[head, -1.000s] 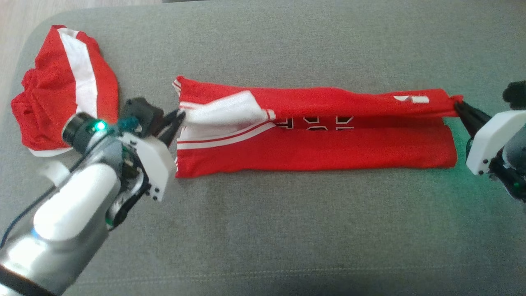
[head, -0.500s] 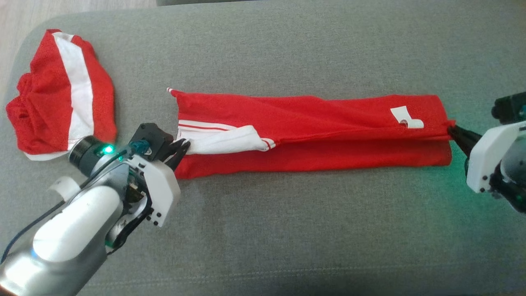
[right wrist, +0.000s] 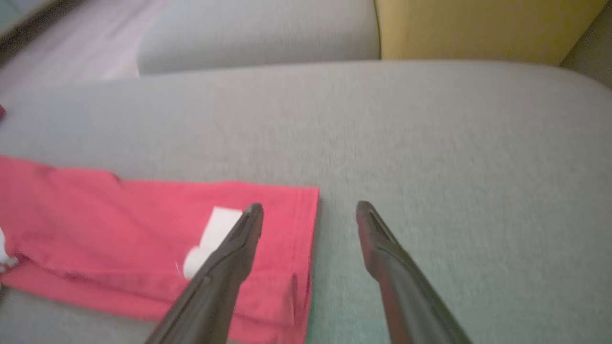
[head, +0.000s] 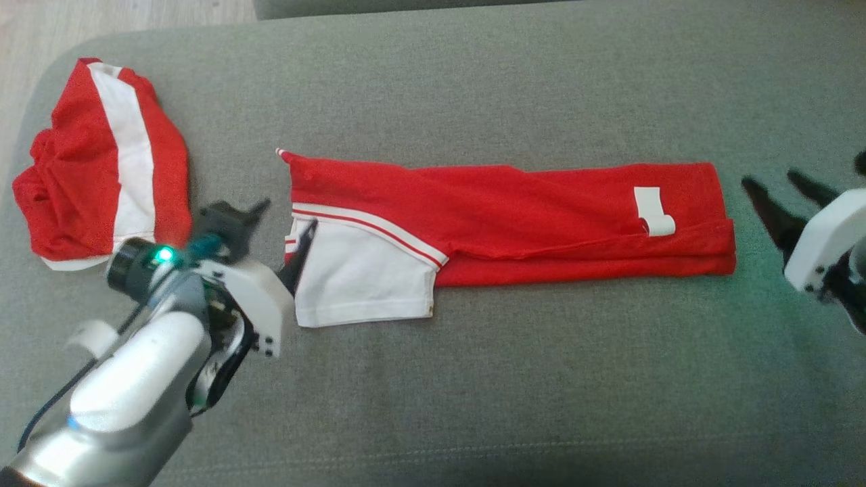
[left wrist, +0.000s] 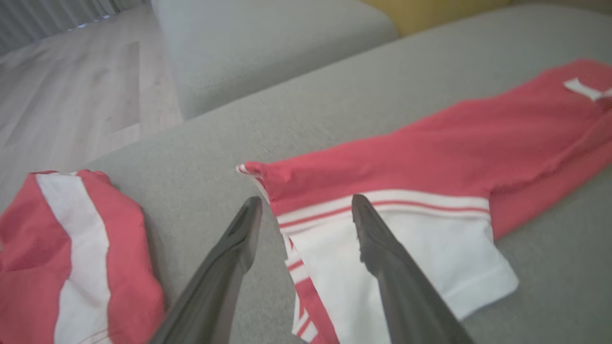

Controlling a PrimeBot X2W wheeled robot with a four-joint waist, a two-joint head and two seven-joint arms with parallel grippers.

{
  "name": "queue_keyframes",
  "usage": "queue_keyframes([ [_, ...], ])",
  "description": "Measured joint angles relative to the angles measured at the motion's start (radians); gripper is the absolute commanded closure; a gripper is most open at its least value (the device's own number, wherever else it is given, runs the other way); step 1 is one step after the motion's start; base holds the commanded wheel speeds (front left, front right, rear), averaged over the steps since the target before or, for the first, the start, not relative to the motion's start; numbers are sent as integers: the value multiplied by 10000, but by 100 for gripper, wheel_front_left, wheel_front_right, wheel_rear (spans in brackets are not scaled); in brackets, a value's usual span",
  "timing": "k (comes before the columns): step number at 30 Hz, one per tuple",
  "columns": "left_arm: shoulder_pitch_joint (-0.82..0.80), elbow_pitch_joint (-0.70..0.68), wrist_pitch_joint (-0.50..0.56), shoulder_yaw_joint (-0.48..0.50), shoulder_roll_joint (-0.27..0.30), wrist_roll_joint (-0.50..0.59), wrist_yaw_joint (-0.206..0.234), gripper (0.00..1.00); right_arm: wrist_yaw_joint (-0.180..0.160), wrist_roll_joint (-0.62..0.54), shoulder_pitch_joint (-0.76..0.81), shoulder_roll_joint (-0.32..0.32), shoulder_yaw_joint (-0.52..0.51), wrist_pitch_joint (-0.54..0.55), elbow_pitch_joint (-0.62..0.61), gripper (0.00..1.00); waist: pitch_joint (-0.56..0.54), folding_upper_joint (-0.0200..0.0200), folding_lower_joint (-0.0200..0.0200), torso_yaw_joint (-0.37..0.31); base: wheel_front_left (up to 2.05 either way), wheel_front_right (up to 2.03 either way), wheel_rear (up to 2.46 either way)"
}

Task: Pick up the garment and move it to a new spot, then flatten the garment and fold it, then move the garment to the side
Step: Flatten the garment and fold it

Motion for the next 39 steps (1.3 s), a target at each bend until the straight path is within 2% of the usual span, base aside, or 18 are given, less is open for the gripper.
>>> queue_keyframes([
  [5,214,17,-1618,1227,-606,-719,757,0,0,-583,185,846,-1285,-1565,-326,0,-132,0,0,50,0,0,0],
  [6,214,17,-1618,1227,-606,-719,757,0,0,-583,185,846,-1285,-1565,-326,0,-132,0,0,50,0,0,0],
  [8,414,-94,-2148,1848,-955,-1085,1014,0,0,-972,439,1323,-1720,-2307,-510,0,-176,0,0,64,0,0,0],
  [11,875,-520,-2399,2800,-1473,-1381,1145,0,0,-1850,822,2063,-2286,-3356,-713,0,-259,0,0,70,0,0,0],
  [15,1797,-1503,-2403,4477,-2426,-642,1360,0,0,-3126,1360,3022,-3064,-4278,-775,0,-378,0,0,94,0,0,0],
  [16,2098,-1695,-2403,4924,-2754,-318,1463,0,0,-3545,1542,3237,-3260,-4412,-788,0,-409,0,0,109,0,0,0],
  [18,2769,-1902,-2405,5208,-3110,821,1557,0,0,-4019,1927,3693,-3697,-4569,-825,0,-479,0,0,135,0,0,0],
  [21,3789,-2153,-2403,5607,-3770,1835,1358,0,0,-4811,2505,4138,-4121,-4675,-932,0,-523,0,0,165,0,0,0],
  [24,4367,-2332,-2405,6188,-4234,2297,951,0,0,-5285,2828,4514,-4627,-4755,-1035,0,-556,0,0,164,0,0,0],
  [29,4486,-2337,-2405,6799,-4422,2851,322,0,0,-5877,2990,4938,-5244,-4755,-1139,0,-516,0,0,189,0,0,0],
  [33,4478,-2318,-2405,7016,-4498,3072,-10,0,0,-6188,2981,5298,-6270,-4669,-842,0,-366,0,0,225,0,0,0],
  [39,4283,-2207,-2405,7018,-4552,3135,-263,0,0,-6573,2545,5699,-8006,-3346,500,0,15,0,0,333,0,0,0],
])
